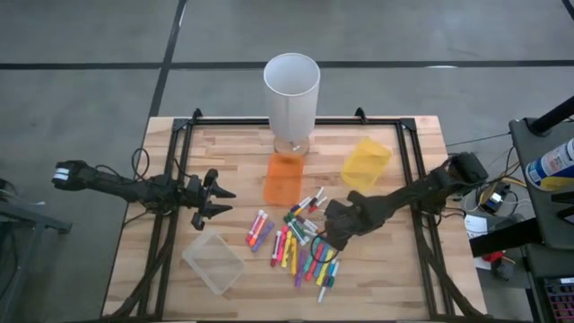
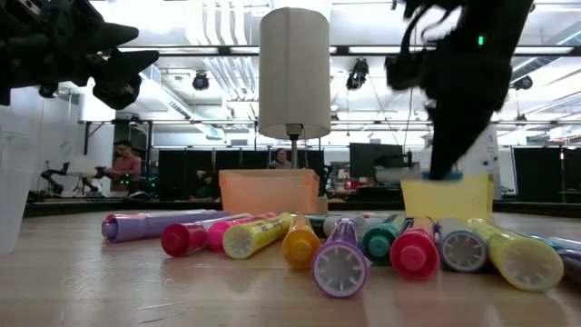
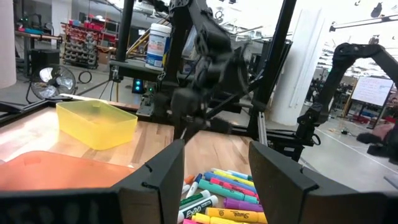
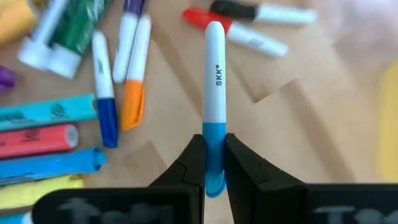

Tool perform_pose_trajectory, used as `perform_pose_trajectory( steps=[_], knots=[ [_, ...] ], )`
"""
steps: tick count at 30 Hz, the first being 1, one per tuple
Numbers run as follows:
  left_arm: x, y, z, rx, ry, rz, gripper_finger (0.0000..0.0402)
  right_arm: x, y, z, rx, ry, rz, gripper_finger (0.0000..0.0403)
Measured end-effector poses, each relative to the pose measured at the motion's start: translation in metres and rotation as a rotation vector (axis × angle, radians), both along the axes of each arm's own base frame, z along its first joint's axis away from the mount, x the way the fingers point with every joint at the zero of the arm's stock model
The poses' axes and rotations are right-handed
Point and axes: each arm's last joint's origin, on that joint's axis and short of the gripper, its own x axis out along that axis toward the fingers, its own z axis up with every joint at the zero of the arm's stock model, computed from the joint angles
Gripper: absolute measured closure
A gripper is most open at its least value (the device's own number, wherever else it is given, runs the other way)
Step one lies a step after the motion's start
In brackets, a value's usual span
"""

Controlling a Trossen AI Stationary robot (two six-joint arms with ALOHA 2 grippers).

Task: Pick & Place Markers
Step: Put the top small light blue marker pen into the yellow bin

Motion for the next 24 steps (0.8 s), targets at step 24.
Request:
perform_pose_trajectory(
  steps=[24],
  knots=[
    [0.0,0.0,-0.002,0.003,0.018,0.0,0.0227,-0.076,-0.078,0.056,-0.241,-0.071,-0.484,0.0374]
  ],
)
